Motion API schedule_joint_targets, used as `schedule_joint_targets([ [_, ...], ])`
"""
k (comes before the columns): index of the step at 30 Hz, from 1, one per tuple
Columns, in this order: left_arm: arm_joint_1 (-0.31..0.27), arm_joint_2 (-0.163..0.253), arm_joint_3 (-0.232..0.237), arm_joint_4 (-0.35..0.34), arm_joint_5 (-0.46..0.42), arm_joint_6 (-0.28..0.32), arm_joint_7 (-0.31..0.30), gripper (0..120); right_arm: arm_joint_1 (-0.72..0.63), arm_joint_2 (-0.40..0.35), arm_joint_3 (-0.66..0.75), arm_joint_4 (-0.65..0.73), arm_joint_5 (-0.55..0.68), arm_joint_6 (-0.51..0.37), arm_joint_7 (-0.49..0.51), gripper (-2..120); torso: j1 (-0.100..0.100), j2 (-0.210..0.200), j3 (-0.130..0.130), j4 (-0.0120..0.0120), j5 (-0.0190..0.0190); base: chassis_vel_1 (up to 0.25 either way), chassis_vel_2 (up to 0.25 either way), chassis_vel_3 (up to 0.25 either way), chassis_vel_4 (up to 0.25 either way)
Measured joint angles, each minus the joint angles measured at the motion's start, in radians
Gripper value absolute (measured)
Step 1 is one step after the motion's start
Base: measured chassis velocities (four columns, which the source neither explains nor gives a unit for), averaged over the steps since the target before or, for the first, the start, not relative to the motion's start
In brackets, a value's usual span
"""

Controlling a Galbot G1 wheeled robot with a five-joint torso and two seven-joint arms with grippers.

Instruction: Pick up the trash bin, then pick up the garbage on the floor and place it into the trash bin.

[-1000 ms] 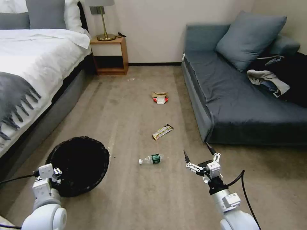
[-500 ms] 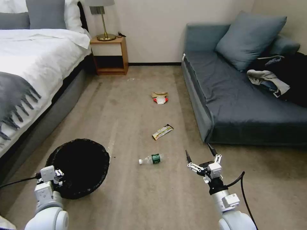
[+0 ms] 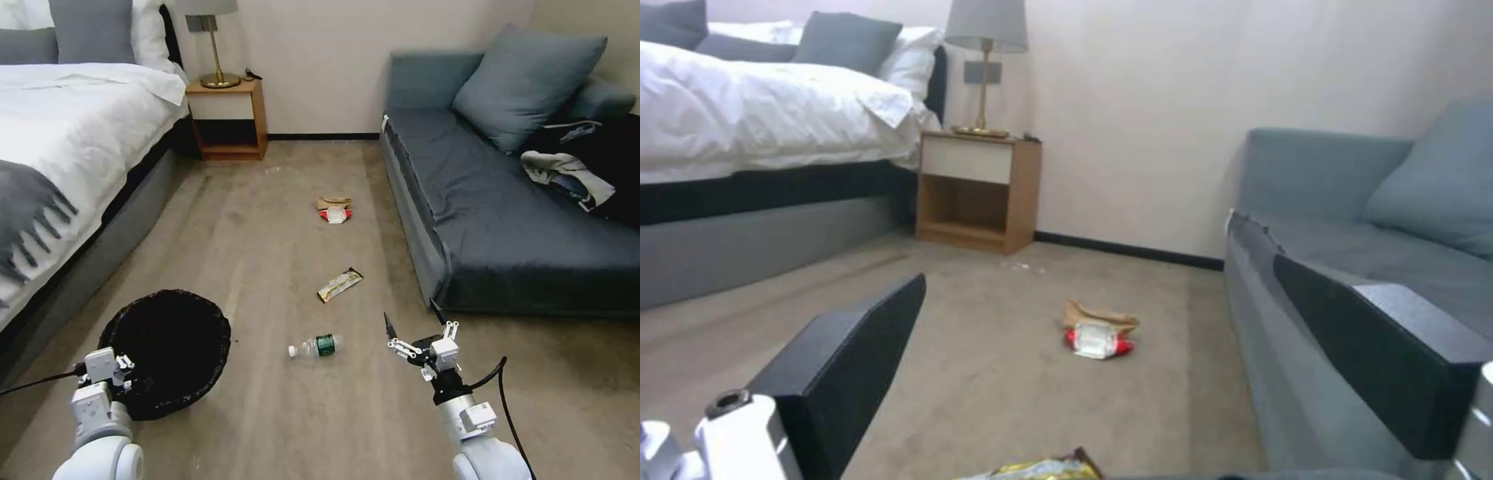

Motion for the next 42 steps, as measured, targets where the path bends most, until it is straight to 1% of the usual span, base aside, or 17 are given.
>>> schedule_joint_targets([
  [7,0.003,0.003,-0.001,0.0,0.0,-0.005,0.001,5,0.011,-0.014,-0.001,-0.001,0.003,0.011,-0.013,100,0.0,0.0,0.0,0.0002,0.0004,-0.087,0.097,0.096,-0.091],
  [13,0.004,0.004,-0.001,0.0,-0.001,-0.008,0.001,5,0.032,-0.059,-0.011,-0.002,0.002,0.012,-0.026,100,0.0,0.0,0.0,0.0001,0.0002,-0.006,0.01,0.004,-0.007],
  [15,0.005,0.004,-0.002,0.002,-0.001,-0.012,0.001,5,0.069,-0.124,-0.041,-0.013,-0.008,-0.042,-0.027,100,0.0,0.0,0.0,0.0,0.0002,0.0,0.0,0.0,0.0],
  [16,0.005,0.004,-0.002,0.002,-0.001,-0.012,0.001,5,0.069,-0.124,-0.041,-0.013,-0.008,-0.042,-0.027,100,0.0,0.0,0.0,0.0,0.0002,0.0,0.0,0.0,0.0],
  [18,0.012,0.004,-0.003,0.0,0.001,-0.017,0.001,5,0.13,-0.202,-0.098,-0.045,-0.016,-0.122,-0.062,100,0.0,0.0,0.0,0.0001,0.0003,0.0,0.0,0.0,0.0],
  [20,0.018,0.004,-0.005,-0.008,0.003,-0.017,0.001,5,0.202,-0.266,-0.17,-0.071,-0.009,-0.233,-0.117,100,0.0,0.0,0.0,0.0,0.0,0.0,0.0,0.0,0.0],
  [21,0.018,0.004,-0.005,-0.008,0.003,-0.017,0.001,5,0.202,-0.266,-0.17,-0.071,-0.009,-0.233,-0.117,100,0.0,0.0,0.0,0.0,0.0,0.0,0.0,0.0,0.0],
  [24,0.024,-0.002,-0.005,-0.025,0.007,-0.017,0.001,5,0.352,-0.328,-0.319,-0.147,0.02,-0.397,-0.209,100,0.0,0.0,0.0,0.0002,0.0003,0.0,0.0,0.0,0.0],
  [25,0.024,-0.002,-0.005,-0.025,0.007,-0.017,0.001,5,0.352,-0.328,-0.319,-0.147,0.02,-0.397,-0.209,100,0.0,0.0,0.0,0.0002,0.0003,0.0,0.0,0.0,0.0],
  [28,0.029,-0.015,-0.004,-0.043,0.016,-0.014,0.001,5,0.494,-0.322,-0.455,-0.265,-0.04,-0.462,-0.297,100,0.0,0.0,0.0,0.0004,0.0001,0.0,0.0,0.0,0.0],
  [29,0.029,-0.015,-0.004,-0.043,0.016,-0.014,0.001,5,0.494,-0.322,-0.455,-0.265,-0.04,-0.462,-0.297,100,0.0,0.0,0.0,0.0004,0.0001,0.0,0.0,0.0,0.0],
  [31,0.03,-0.023,-0.003,-0.051,0.023,-0.011,0.001,5,0.56,-0.288,-0.52,-0.357,-0.097,-0.462,-0.354,100,0.0,0.0,0.0,0.0004,0.0003,0.0,0.0,0.0,0.0],
  [33,0.03,-0.025,-0.002,-0.054,0.025,-0.009,0.001,5,0.589,-0.262,-0.547,-0.41,-0.128,-0.452,-0.382,100,0.0,0.0,0.0,0.0003,0.0002,0.0,0.0,0.0,0.0],
  [36,0.027,-0.029,-0.002,-0.056,0.026,-0.002,0.001,5,0.654,-0.199,-0.587,-0.54,-0.196,-0.41,-0.437,100,0.0,0.0,0.0,0.0002,0.0001,0.0,0.0,0.0,0.0],
  [38,0.027,-0.029,-0.002,-0.056,0.026,-0.002,0.001,5,0.654,-0.199,-0.587,-0.54,-0.196,-0.41,-0.437,100,0.0,0.0,0.0,0.0002,0.0001,0.0,0.0,0.0,0.0],
  [39,0.025,-0.032,-0.002,-0.056,0.026,0.0,0.001,5,0.685,-0.168,-0.6,-0.596,-0.221,-0.386,-0.464,100,0.0,0.0,0.0,0.0002,0.0001,0.0,0.0,0.0,0.0],
  [42,0.02,-0.036,0.0,-0.05,0.027,0.001,0.001,5,0.721,-0.12,-0.604,-0.661,-0.289,-0.339,-0.498,100,0.0,0.0,0.0,0.0002,0.0,0.0,0.0,0.0,0.0],
])
